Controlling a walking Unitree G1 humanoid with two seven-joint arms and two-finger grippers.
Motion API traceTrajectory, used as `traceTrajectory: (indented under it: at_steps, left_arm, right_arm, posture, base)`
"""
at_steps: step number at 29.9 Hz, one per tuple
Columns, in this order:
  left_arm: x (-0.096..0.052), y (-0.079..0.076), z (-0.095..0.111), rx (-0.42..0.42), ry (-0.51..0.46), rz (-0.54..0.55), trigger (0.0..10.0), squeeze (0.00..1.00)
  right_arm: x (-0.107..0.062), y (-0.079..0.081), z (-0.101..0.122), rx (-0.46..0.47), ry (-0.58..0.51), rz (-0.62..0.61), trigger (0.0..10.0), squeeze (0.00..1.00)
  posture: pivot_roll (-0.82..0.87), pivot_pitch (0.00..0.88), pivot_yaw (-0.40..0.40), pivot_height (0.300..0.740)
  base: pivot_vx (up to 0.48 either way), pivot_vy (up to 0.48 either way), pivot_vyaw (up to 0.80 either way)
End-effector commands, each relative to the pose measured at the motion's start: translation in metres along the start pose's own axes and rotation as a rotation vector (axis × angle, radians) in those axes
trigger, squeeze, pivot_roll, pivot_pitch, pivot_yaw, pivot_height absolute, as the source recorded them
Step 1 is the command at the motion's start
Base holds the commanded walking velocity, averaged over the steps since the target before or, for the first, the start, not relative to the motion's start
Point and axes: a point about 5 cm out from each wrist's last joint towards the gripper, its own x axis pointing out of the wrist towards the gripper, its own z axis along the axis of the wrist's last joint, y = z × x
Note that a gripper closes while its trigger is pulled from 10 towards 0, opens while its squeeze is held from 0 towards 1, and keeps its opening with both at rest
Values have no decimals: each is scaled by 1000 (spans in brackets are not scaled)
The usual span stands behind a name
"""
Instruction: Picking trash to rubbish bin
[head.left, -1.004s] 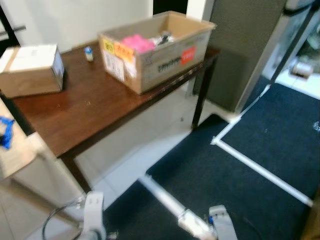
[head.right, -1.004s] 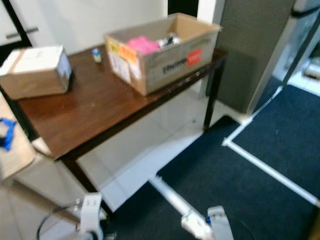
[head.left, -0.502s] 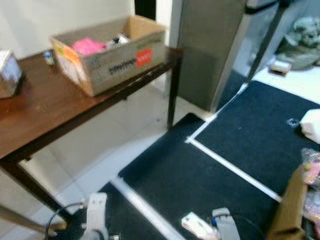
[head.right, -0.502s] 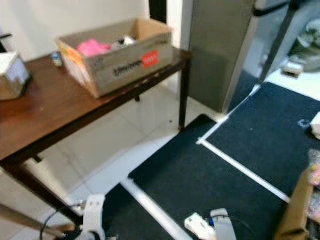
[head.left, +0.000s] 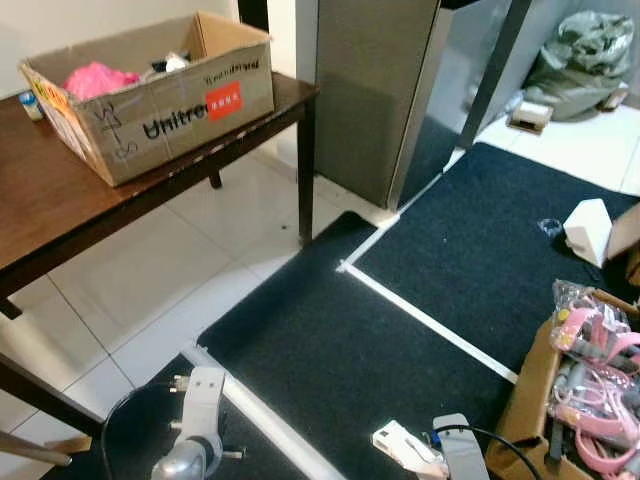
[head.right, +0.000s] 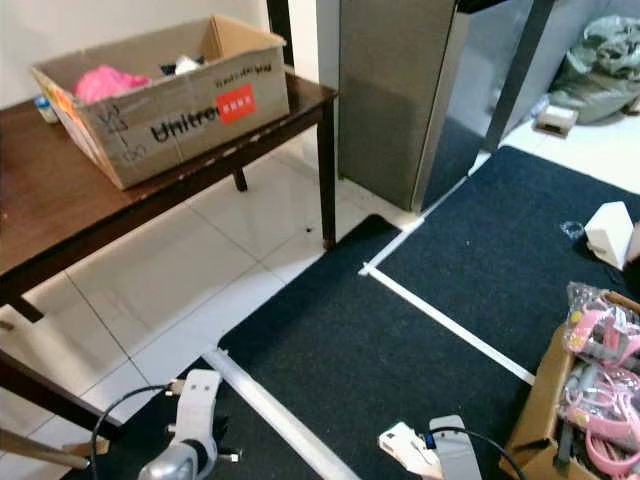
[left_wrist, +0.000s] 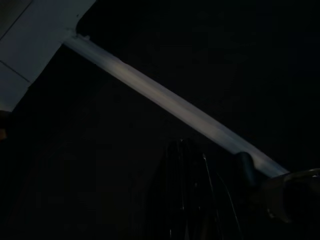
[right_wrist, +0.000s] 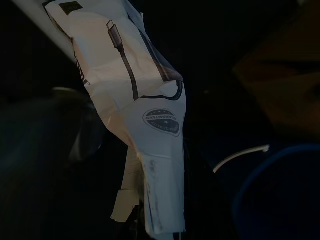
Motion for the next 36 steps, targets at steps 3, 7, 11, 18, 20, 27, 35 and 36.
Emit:
traceTrajectory:
  at_steps: [3, 7, 11, 18, 20, 27, 35, 36]
  left_arm:
    - [-4, 4, -9, -2, 19, 17, 10000, 0]
    - [-4, 3, -7, 28, -2, 8, 10000, 0]
    - [-4, 0, -6, 17, -18, -6, 10000, 0]
    - [-3, -6, -8, 13, -1, -47, 10000, 0]
    - [-3, -4, -9, 34, 11, -32, 10000, 0]
    - [-4, 0, -6, 8, -22, -19, 10000, 0]
    - [-3, 1, -4, -2, -27, -16, 10000, 0]
    - [-3, 0, -4, -2, -27, -16, 10000, 0]
  right_arm:
    - [-1, 10, -8, 2, 24, 22, 10000, 0]
    - [-1, 10, -7, 3, 24, 24, 10000, 0]
    - [-1, 11, -8, 6, 24, 25, 10000, 0]
    - [-1, 11, -7, 12, 23, 21, 10000, 0]
    - [-1, 10, -7, 14, 21, 20, 10000, 0]
    - [-1, 9, -6, 27, 13, 9, 10000, 0]
    - [-1, 10, -7, 33, 15, 10, 10000, 0]
    - [-1, 10, -7, 36, 15, 12, 10000, 0]
  posture:
    - [-52, 110, -4, 740]
    - [-52, 112, -4, 740]
    - [-52, 112, -5, 740]
    - [-54, 111, 0, 740]
    - [-55, 113, 1, 740]
    - [-56, 120, 7, 740]
    - [-52, 123, 6, 740]
    - [-52, 123, 6, 740]
  base:
    - [0, 0, 0]
    - [0, 0, 0]
    - [0, 0, 0]
    - [0, 0, 0]
    - [0, 0, 0]
    - [134, 0, 0]
    - [421, 0, 0]
    - [450, 0, 0]
